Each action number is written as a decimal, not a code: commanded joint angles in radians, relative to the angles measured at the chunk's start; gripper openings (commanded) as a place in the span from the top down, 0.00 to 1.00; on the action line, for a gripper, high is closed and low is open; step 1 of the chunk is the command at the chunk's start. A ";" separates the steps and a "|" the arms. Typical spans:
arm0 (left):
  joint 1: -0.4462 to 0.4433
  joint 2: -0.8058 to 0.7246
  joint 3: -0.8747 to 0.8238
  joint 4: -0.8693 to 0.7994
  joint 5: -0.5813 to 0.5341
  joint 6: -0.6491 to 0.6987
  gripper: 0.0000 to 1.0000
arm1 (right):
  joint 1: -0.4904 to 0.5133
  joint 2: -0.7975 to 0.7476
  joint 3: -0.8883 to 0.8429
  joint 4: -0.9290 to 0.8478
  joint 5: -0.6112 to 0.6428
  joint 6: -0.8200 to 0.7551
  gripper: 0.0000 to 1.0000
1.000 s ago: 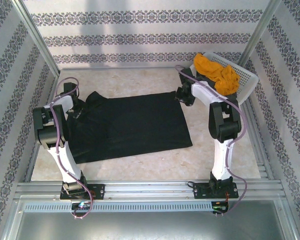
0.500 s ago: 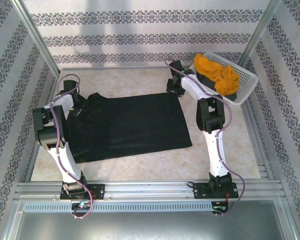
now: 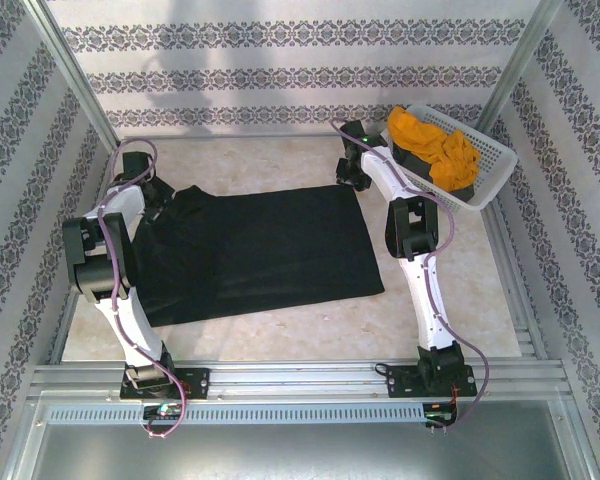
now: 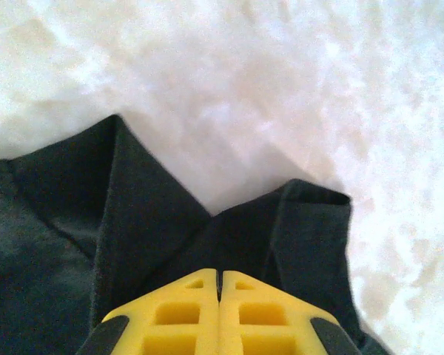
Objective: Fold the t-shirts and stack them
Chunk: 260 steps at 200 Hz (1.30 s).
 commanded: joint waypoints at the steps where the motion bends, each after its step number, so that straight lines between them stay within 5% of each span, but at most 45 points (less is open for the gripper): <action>1: -0.007 -0.030 0.036 0.035 0.017 0.005 1.00 | -0.013 0.031 0.044 -0.050 -0.011 -0.001 0.70; 59: -0.007 -0.035 0.056 0.043 0.048 0.006 1.00 | -0.013 -0.014 0.009 0.012 -0.002 -0.048 1.00; 171: -0.006 -0.356 -0.173 0.145 -0.026 -0.001 1.00 | -0.020 -0.358 -0.441 0.353 -0.090 -0.141 1.00; 260: 0.004 -0.842 -0.483 -0.108 -0.233 -0.069 1.00 | -0.025 -0.608 -0.806 0.445 -0.039 -0.069 1.00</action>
